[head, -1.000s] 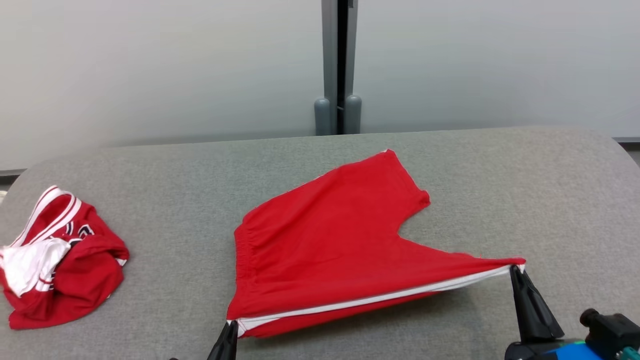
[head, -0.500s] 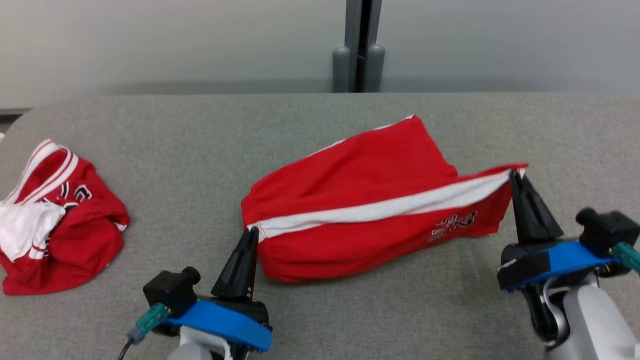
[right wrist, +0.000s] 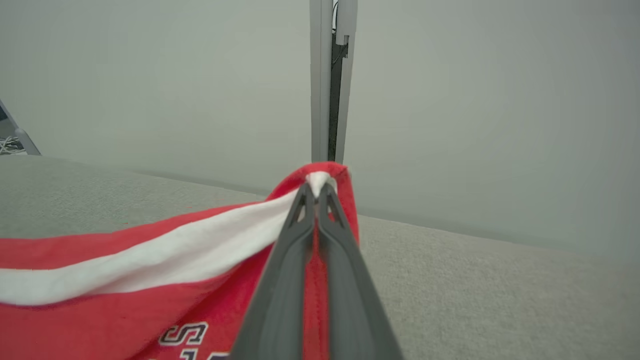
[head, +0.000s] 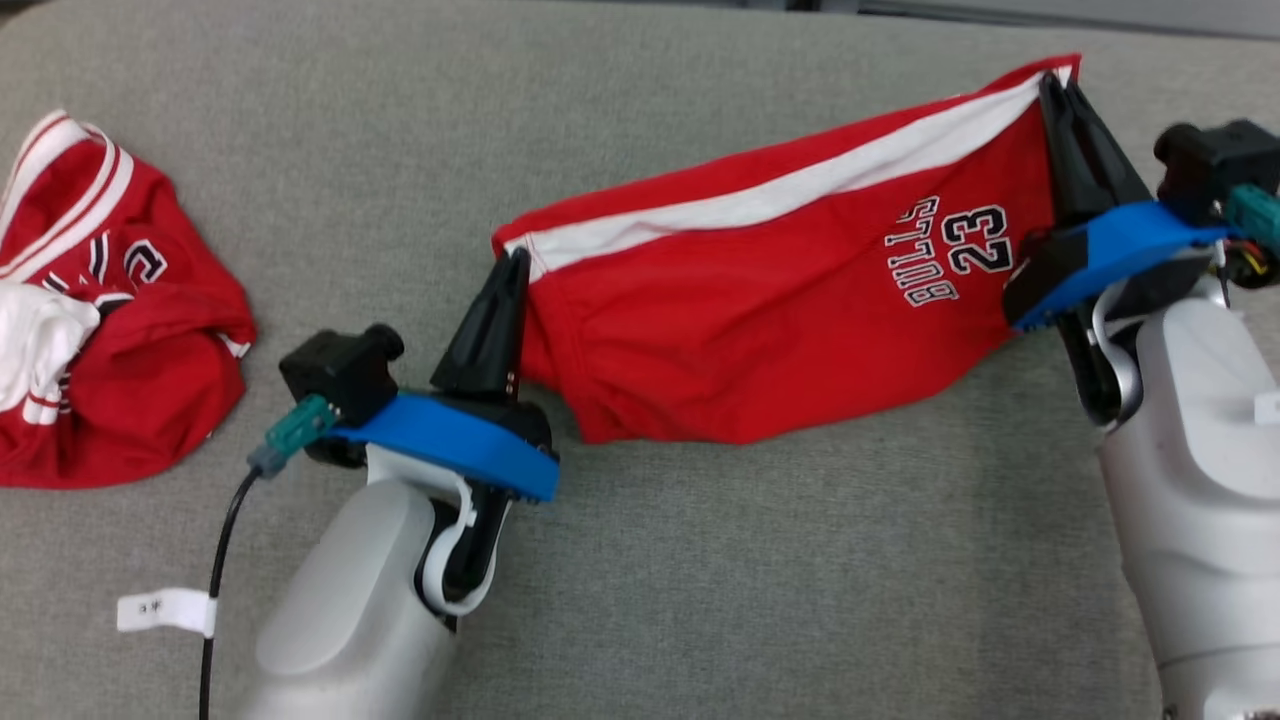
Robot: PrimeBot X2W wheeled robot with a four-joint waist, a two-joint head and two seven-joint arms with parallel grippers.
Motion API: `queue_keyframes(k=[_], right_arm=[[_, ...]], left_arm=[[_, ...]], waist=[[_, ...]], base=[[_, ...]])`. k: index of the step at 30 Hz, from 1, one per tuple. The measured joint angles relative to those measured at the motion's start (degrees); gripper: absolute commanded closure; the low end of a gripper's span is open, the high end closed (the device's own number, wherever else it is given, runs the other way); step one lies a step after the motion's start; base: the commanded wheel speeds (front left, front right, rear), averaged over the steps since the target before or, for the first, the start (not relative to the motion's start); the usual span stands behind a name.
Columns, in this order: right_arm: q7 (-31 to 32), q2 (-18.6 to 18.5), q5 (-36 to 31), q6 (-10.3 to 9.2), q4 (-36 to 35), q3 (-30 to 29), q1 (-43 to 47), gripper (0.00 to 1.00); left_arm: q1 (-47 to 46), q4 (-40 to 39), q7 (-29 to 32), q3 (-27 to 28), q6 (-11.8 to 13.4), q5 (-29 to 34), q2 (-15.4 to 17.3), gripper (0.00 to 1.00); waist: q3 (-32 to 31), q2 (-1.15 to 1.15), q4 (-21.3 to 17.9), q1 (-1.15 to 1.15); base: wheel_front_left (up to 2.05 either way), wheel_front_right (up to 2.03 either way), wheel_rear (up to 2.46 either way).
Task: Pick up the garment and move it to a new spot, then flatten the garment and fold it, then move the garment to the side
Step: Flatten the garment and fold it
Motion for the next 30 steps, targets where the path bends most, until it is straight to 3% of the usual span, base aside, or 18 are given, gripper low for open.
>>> queue_keyframes(k=[3, 4, 5, 6, 7, 17, 23, 24, 25, 26, 30], right_arm=[[-0.9, 0.3, -2.7, 0.00, 4.2, -1.3, -3.8, 1.00], [-1.2, 0.4, -3.4, 0.00, 5.4, -1.7, -4.9, 0.91], [-1.8, 0.6, -4.1, 0.00, 6.5, -2.2, -5.8, 0.27], [-2.0, 0.7, -4.9, 0.00, 7.8, -2.6, -6.5, 0.00], [-2.5, 0.9, -5.7, 0.01, 8.8, -2.9, -6.9, 0.00], [-4.4, 0.0, -7.7, 0.01, 16.1, -5.2, -5.4, 0.00], [2.4, -0.9, -6.7, 0.02, 22.5, -4.8, -3.1, 0.00], [3.4, -0.8, -6.1, 0.00, 23.2, -4.6, -3.1, 0.09], [4.2, -0.5, -5.8, -0.02, 23.8, -4.2, -3.1, 0.64], [4.3, -0.5, -5.4, -0.02, 24.2, -3.6, -3.0, 1.00], [2.9, 0.4, -2.3, -0.01, 25.4, -3.1, -1.1, 1.00]], left_arm=[[-2.9, 1.3, 0.0, -0.2, 0.0, -0.3, -0.2, 1.00], [-3.5, 1.6, 0.0, -0.2, 0.0, -0.3, -0.3, 1.00], [-4.0, 2.0, 0.0, -0.2, 0.0, -0.3, -0.4, 1.00], [-4.4, 2.4, 0.0, 0.0, 0.0, -0.2, -0.5, 0.22], [-4.6, 3.0, 0.0, 0.1, 0.0, 0.1, -0.7, 0.00], [1.0, 3.2, 0.0, 6.0, 0.0, 5.0, -1.3, 0.00], [5.8, 1.6, 0.0, 8.9, 0.0, 8.2, -1.7, 0.00], [6.4, 1.5, 0.0, 9.2, 0.0, 8.4, -2.0, 0.00], [6.9, 1.4, 0.0, 9.4, 0.0, 8.6, -2.2, 0.00], [7.3, 1.3, 0.0, 9.9, 0.0, 8.9, -2.4, 0.00], [9.1, 1.3, 0.0, 11.0, 0.0, 10.3, -2.7, 0.00]], waist=[[2.2, 0.00, 1.0, 0.00], [2.8, 0.00, 1.3, 0.00], [3.3, 0.00, 1.5, 0.00], [3.8, 0.00, 1.8, 0.00], [4.1, 0.00, 2.0, 0.00], [3.3, 0.00, 2.2, -0.01], [1.6, 0.00, 2.3, -0.02], [1.3, 0.00, 2.3, -0.03], [1.0, 0.00, 2.4, -0.03], [0.6, 0.00, 2.5, -0.03], [-1.6, 0.00, 2.7, -0.03]], base=[[0.00, 0.00, 0.00], [0.00, 0.00, 0.00], [0.00, 0.00, 0.00], [0.00, 0.00, 0.00], [0.00, 0.00, 0.00], [0.00, 0.00, 0.00], [0.00, 0.00, 0.00], [0.00, 0.00, 0.00], [0.00, 0.00, 0.00], [0.00, 0.00, 0.00], [0.00, 0.00, 0.00]])
